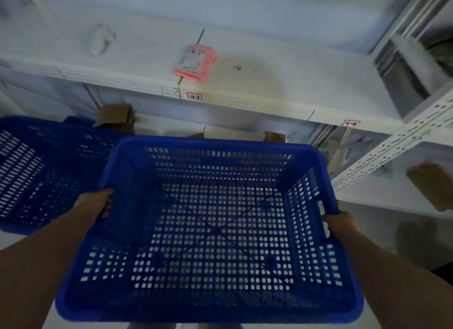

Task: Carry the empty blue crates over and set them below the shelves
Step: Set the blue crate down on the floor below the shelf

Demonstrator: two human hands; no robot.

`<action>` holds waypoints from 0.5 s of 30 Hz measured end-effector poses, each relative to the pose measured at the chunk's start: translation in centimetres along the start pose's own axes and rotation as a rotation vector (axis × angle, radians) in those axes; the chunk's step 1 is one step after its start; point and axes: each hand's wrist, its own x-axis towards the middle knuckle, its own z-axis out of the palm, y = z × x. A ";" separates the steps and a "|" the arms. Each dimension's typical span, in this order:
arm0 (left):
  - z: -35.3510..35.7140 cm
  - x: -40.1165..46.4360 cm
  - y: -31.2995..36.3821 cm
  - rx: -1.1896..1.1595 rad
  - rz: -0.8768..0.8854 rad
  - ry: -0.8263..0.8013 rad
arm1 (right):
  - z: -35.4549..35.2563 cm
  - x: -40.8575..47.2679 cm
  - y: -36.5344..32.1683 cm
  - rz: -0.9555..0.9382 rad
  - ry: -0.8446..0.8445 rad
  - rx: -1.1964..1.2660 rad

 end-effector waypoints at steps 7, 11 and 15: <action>-7.1 -4.2 4.7 -0.066 0.108 -0.090 | -3.9 -7.2 -3.8 -0.098 0.074 -0.012; -12.2 -5.3 7.5 -0.067 0.217 -0.169 | -4.9 -11.5 -6.5 -0.169 0.157 0.002; -18.2 -4.6 9.6 -0.020 0.309 -0.213 | -4.2 -16.4 -9.6 -0.210 0.198 0.029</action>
